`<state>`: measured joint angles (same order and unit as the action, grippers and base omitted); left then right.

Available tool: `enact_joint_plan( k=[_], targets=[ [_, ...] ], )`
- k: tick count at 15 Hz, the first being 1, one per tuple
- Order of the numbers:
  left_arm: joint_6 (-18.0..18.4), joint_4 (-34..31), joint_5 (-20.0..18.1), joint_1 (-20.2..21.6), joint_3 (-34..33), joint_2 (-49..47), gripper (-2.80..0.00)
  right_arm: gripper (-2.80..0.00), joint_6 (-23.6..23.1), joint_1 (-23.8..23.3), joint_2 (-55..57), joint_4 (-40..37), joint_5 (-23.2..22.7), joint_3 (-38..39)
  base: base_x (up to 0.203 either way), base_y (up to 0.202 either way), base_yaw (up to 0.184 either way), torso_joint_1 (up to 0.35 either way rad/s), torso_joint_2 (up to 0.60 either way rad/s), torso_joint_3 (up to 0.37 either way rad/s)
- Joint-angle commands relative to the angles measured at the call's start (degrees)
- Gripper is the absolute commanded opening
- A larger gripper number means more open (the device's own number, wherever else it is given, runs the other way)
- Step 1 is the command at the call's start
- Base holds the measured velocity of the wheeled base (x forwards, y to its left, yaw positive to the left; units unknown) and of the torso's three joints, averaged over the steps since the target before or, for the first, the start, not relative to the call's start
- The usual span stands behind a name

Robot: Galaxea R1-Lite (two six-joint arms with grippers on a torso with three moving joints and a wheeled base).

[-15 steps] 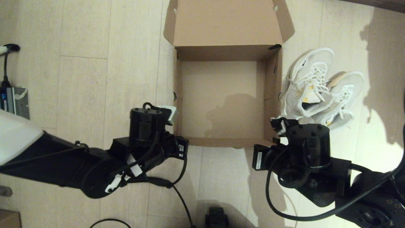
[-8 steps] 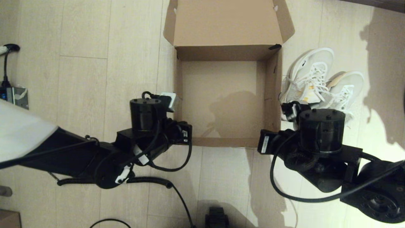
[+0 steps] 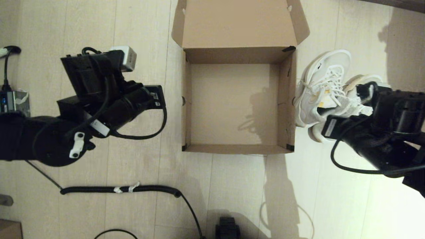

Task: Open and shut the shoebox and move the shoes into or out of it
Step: Put the shoes into the shoe box

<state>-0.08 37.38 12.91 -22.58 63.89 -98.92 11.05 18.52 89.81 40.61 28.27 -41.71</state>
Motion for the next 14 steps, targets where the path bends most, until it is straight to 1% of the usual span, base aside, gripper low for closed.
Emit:
enact_joint_plan(
  k=[1, 2, 4, 6, 8, 9, 10, 11, 12, 13, 14],
  targets=[
    [-1.22, 0.25, -0.55, 3.36, -0.05, 1.91, -2.80, 0.00, -0.55, -3.62, -4.12, 0.04, 0.40, 1.29, 0.000, 0.000, 0.000, 0.000, 0.00, 0.000],
    [-3.01, 0.23, -1.08, 4.44, -0.08, 1.75, -2.80, 0.00, -0.83, -5.20, -4.73, -0.13, 1.54, 1.28, 0.000, 0.000, 0.000, 0.000, 0.00, 0.000],
    [-3.35, 0.24, -1.31, 5.62, -0.08, 1.71, -2.80, 0.00, -0.68, -6.96, -3.55, -0.12, 2.33, 1.22, 0.000, 0.000, 0.000, 0.000, 0.00, 0.000],
    [-3.44, 0.27, -1.31, 5.71, -0.49, 1.80, -2.80, 0.00, 0.54, -8.46, -0.78, 0.15, 2.40, 0.51, 0.000, 0.000, 0.000, 0.000, 0.00, 0.000],
    [-3.52, 0.58, -1.40, 5.71, -1.14, 1.46, -2.80, 0.00, 4.37, -9.41, 2.89, 0.31, 1.91, -1.01, 0.000, 0.000, 0.000, 0.000, 0.00, 0.000],
    [-3.61, 0.59, -1.40, 5.71, -1.14, 1.20, -2.80, 0.00, 8.18, -9.54, 5.03, 0.33, 1.54, -2.16, 0.000, 0.000, 0.000, 0.000, 0.00, 0.000],
    [-3.61, 0.59, -1.40, 5.71, -1.22, 1.08, -2.80, 0.00, 11.09, -9.60, 7.01, 0.35, 0.62, -3.13, 0.000, 0.000, 0.000, 0.000, 0.00, 0.000],
    [-3.61, 0.59, -1.49, 5.71, -1.22, 0.92, -2.80, 0.00, 13.17, -9.68, 8.30, 0.57, -1.55, -3.66, 0.000, 0.000, 0.000, 0.000, 0.00, 0.000],
    [-3.61, 0.59, -1.72, 5.81, -1.22, 0.92, -2.80, 0.00, 14.01, -9.76, 8.89, 1.56, -2.98, -3.89, 0.000, 0.000, 0.000, 0.000, 0.00, 0.000],
    [-3.61, 0.59, -2.72, 6.11, -1.22, 0.87, -2.80, 0.00, 14.58, -9.89, 10.44, 3.51, -3.99, -4.00, 0.000, 0.000, 0.000, 0.000, 0.00, 0.000],
    [-3.68, 0.60, -3.31, 6.41, -1.76, 0.72, -2.80, 0.00, 14.71, -10.29, 12.02, 5.63, -4.31, -4.05, 0.000, 0.000, 0.000, 0.000, 0.00, 0.000]
  ],
)
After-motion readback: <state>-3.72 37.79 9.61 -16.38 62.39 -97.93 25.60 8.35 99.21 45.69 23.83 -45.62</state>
